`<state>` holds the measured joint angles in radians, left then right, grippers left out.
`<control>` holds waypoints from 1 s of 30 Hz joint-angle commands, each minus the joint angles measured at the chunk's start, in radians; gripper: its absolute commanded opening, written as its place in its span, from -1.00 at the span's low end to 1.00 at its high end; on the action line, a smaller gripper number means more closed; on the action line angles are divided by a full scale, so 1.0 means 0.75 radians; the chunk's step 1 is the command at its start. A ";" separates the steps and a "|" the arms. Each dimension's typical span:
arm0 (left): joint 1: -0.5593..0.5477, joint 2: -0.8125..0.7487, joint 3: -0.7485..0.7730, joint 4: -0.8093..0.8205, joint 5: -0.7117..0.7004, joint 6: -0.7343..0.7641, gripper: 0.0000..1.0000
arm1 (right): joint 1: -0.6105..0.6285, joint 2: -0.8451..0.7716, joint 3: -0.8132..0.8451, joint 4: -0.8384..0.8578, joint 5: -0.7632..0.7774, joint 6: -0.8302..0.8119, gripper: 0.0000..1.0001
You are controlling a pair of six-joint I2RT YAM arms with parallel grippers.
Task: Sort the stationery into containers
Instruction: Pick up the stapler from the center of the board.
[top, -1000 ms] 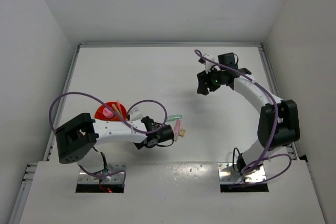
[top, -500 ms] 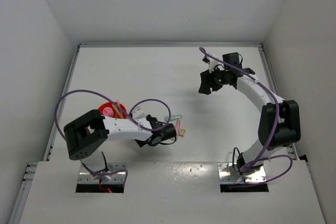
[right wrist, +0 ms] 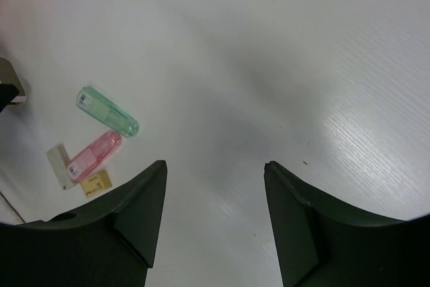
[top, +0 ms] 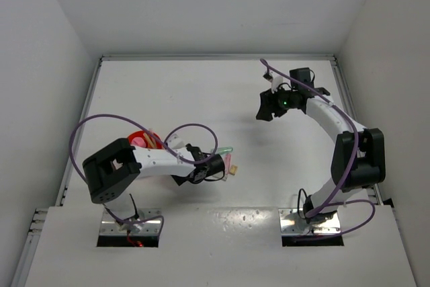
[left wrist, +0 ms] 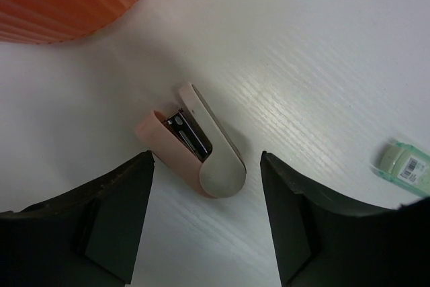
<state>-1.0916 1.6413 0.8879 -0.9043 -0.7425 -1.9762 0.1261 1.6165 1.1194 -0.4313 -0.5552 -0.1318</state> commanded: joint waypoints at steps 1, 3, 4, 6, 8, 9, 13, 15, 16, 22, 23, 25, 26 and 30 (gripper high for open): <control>0.030 0.002 -0.022 -0.013 -0.041 -0.347 0.41 | -0.017 -0.047 0.000 0.004 -0.067 -0.008 0.21; 0.046 0.016 -0.022 -0.013 -0.041 -0.347 0.45 | -0.029 -0.047 0.000 0.004 -0.068 -0.008 0.21; 0.046 0.016 -0.022 -0.013 -0.041 -0.347 0.45 | -0.029 -0.047 0.000 -0.008 -0.084 -0.008 0.21; 0.061 0.033 -0.022 -0.001 -0.041 -0.333 0.45 | -0.029 -0.047 0.000 -0.008 -0.098 -0.008 0.21; 0.077 0.059 -0.022 0.013 -0.041 -0.333 0.45 | -0.043 -0.047 0.000 -0.008 -0.098 -0.008 0.21; 0.077 0.059 -0.022 0.013 -0.029 -0.319 0.45 | -0.043 -0.047 0.000 -0.008 -0.098 -0.008 0.21; 0.089 0.074 -0.022 0.042 -0.029 -0.306 0.31 | -0.056 -0.047 0.000 -0.020 -0.111 -0.008 0.21; 0.089 0.074 -0.010 0.042 -0.029 -0.306 0.21 | -0.056 -0.047 0.000 -0.020 -0.123 -0.008 0.21; 0.089 0.074 0.002 0.042 -0.029 -0.288 0.16 | -0.056 -0.047 0.000 -0.020 -0.123 -0.008 0.21; 0.044 0.074 0.074 -0.005 -0.059 -0.245 -0.34 | -0.068 -0.047 0.000 -0.032 -0.135 -0.008 0.21; 0.020 0.074 0.115 -0.021 -0.077 -0.245 -0.50 | -0.068 -0.047 0.000 -0.032 -0.147 -0.008 0.21; -0.009 0.074 0.190 -0.091 -0.122 -0.245 -0.62 | -0.068 -0.047 0.000 -0.032 -0.147 -0.008 0.21; -0.041 0.074 0.219 -0.117 -0.137 -0.245 -0.69 | -0.068 -0.034 0.000 -0.032 -0.147 -0.008 0.21; -0.137 0.061 0.368 -0.338 -0.202 -0.283 -0.69 | -0.080 -0.034 0.000 -0.045 -0.147 -0.008 0.15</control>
<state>-1.1404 1.7046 1.0889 -1.0027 -0.8104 -1.9770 0.0772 1.6165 1.1194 -0.4633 -0.6361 -0.1318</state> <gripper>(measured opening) 0.423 0.588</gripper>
